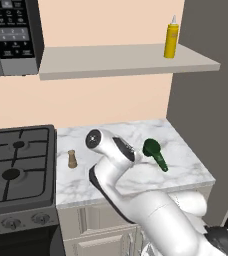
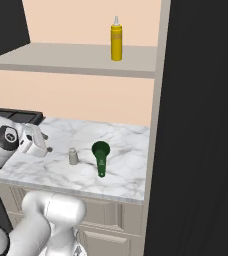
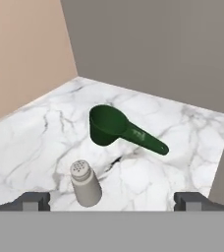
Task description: There are various items on the counter. Only move the condiments/shakers into the cabinet.
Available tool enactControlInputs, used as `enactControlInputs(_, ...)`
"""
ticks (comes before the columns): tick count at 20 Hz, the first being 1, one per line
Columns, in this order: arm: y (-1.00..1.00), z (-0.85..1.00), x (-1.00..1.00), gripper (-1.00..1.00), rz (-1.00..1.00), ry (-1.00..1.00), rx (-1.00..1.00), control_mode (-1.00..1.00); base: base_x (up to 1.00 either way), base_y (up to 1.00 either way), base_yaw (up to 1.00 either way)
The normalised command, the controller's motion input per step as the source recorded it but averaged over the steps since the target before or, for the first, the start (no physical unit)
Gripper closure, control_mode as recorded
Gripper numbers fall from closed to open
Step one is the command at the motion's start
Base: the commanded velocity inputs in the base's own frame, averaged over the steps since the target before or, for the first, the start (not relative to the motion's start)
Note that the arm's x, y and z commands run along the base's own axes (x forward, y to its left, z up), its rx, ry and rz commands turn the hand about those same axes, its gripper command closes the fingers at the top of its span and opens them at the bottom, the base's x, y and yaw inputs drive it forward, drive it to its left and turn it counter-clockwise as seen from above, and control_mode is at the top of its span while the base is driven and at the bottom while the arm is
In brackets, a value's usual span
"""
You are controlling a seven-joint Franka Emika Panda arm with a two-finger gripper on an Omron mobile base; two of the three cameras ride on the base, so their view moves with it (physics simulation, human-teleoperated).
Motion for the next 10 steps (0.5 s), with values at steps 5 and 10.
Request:
enactControlInputs(5,0.0,-0.43,0.19,-1.0,-0.08,0.01,-0.01,-1.0,0.0,0.0,0.0)
enactControlInputs(10,0.0,-0.47,0.11,-1.0,-0.11,0.0,-0.04,-1.0,0.0,0.0,0.0)
